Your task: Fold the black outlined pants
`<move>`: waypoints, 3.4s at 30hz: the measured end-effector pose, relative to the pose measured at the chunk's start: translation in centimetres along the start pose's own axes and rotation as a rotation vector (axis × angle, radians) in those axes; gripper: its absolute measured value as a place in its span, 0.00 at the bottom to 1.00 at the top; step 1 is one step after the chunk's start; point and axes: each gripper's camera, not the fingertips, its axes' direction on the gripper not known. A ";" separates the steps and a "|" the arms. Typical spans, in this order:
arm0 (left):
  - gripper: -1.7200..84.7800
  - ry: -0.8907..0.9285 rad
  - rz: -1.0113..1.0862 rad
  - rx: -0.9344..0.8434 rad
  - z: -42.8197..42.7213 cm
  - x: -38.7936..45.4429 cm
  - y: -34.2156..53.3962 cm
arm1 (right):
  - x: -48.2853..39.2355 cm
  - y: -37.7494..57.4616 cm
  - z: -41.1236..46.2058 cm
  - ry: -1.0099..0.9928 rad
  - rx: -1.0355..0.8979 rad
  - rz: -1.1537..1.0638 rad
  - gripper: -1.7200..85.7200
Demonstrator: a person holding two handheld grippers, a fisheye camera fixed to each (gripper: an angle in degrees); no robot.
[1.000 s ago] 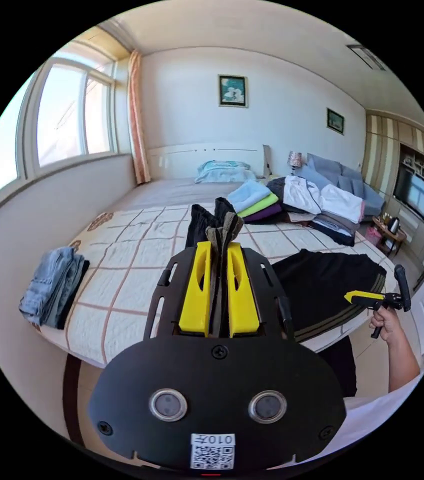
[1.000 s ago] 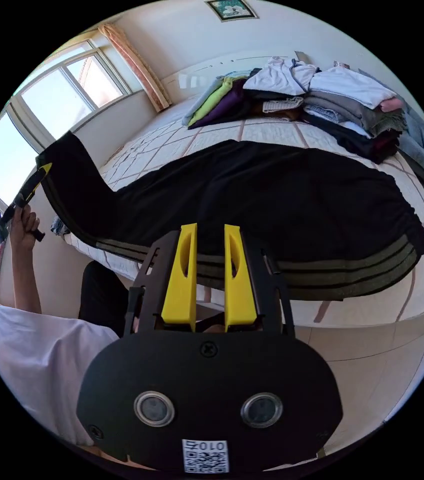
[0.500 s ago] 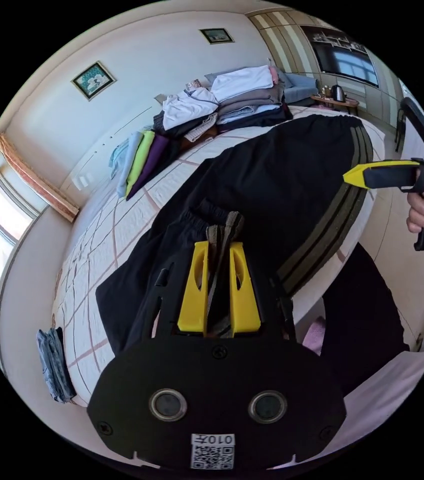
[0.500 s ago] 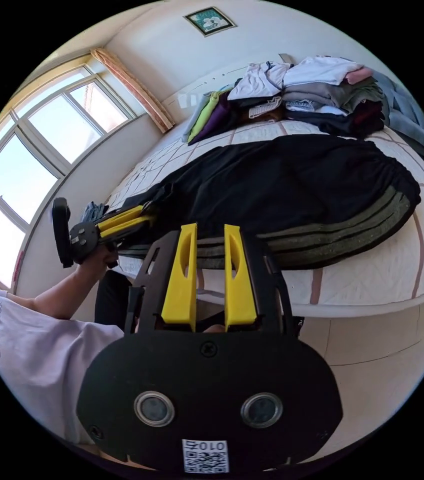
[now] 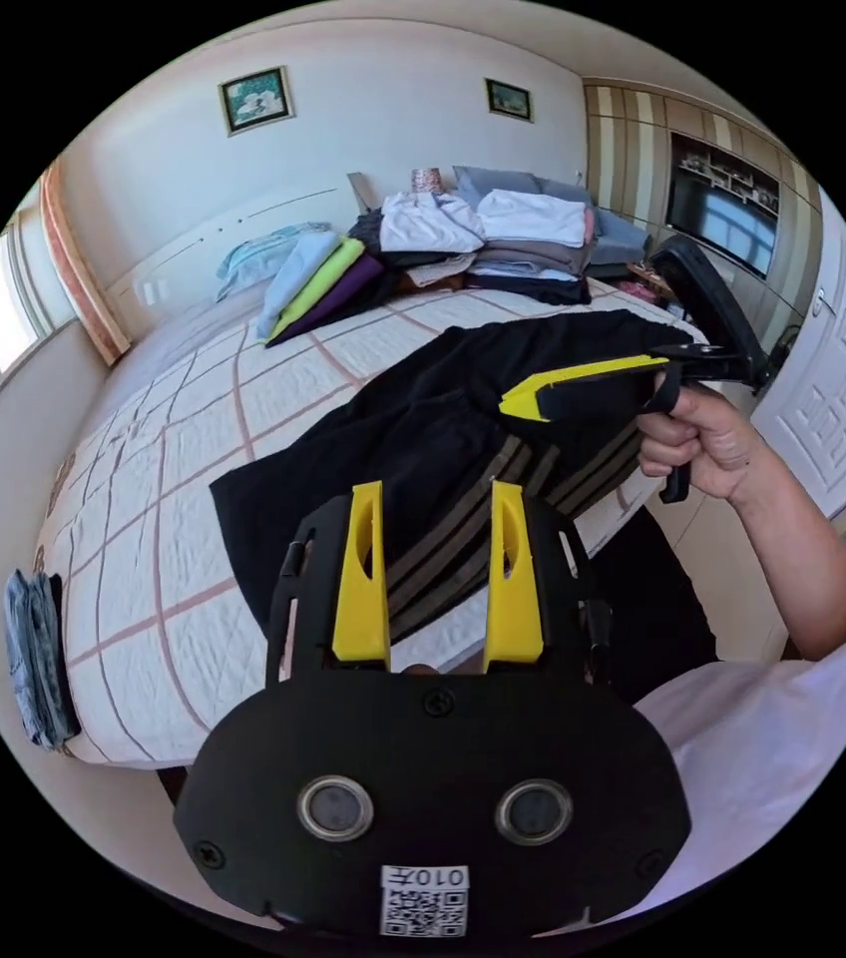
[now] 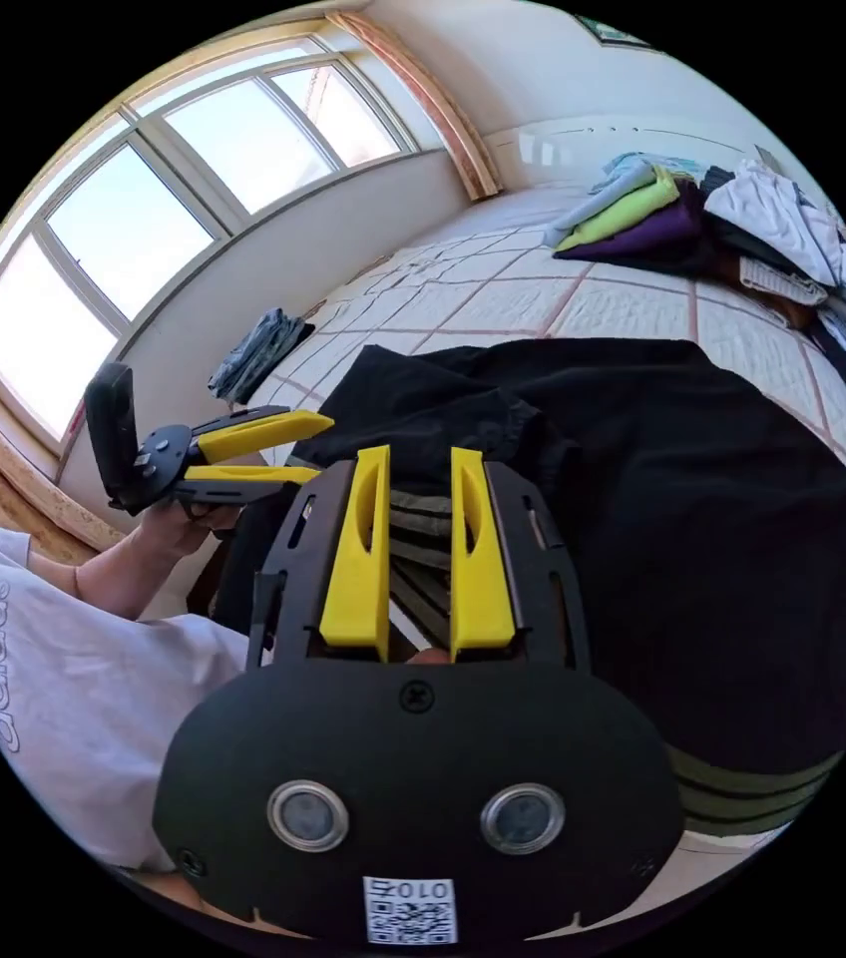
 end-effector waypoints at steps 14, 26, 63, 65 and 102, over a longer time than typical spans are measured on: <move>0.17 0.079 -0.238 0.186 -4.2 -12.1 6.9 | 8.7 16.7 -20.8 0.520 0.522 0.587 0.19; 0.15 0.178 -0.214 0.148 -2.4 -14.9 8.3 | 15.5 24.0 -18.4 0.449 0.553 0.849 0.21; 0.16 0.259 -0.462 0.147 -3.8 -28.8 21.0 | -24.0 -2.3 13.2 0.264 -0.106 -0.364 0.13; 0.16 0.251 -0.406 0.143 -3.9 -27.6 19.0 | -24.4 -2.2 10.6 0.054 -0.125 -0.359 0.15; 0.12 0.004 0.207 0.139 -14.5 -0.2 6.6 | -9.0 10.0 -2.7 0.181 0.098 -0.079 0.16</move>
